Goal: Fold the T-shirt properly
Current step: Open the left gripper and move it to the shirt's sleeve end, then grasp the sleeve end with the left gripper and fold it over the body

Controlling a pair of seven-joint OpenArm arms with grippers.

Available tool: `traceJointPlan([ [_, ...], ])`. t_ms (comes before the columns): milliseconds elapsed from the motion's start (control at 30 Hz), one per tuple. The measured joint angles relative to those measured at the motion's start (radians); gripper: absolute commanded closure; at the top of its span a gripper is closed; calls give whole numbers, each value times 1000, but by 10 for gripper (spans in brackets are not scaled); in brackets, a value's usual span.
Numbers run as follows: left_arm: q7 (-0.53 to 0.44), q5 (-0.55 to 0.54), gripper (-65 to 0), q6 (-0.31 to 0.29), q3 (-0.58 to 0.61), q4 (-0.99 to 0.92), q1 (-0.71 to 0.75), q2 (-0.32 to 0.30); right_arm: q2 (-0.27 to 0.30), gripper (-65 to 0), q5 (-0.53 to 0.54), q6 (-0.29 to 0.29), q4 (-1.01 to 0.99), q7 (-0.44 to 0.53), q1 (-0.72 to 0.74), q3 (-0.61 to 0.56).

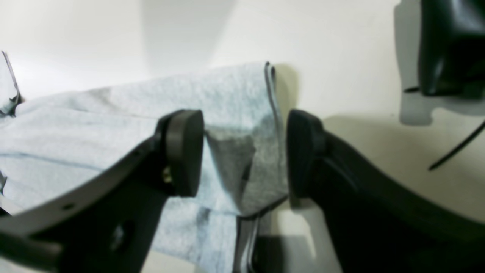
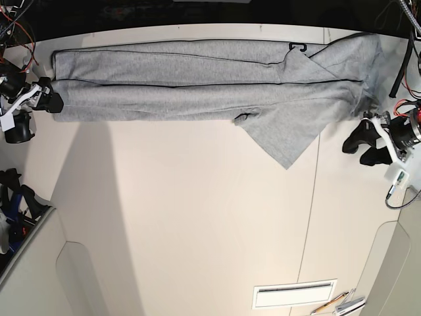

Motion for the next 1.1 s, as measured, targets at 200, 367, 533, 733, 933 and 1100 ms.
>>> traceJointPlan([
  [200, 13, 4, -436, 1, 154, -211, -171, 49, 0, -345, 0, 0, 0, 0, 0, 0],
  [367, 39, -13, -436, -2, 202, -345, -251, 125, 0, -345, 0, 0, 0, 0, 0, 0],
  [533, 40, -15, -436, -3, 201, -358, -257, 161, 0, -345, 0, 0, 0, 0, 0, 0],
  [733, 69, -35, -435, -4, 219, -358, -258, 177, 0, -345, 0, 0, 0, 0, 0, 0],
  [933, 61, -56, -434, -9, 296, -356, -261, 172, 0, -345, 0, 0, 0, 0, 0, 0],
  [1100, 48, -72, -434, -16, 382, -351, -267, 172, 0, -345, 0, 0, 0, 0, 0, 0],
])
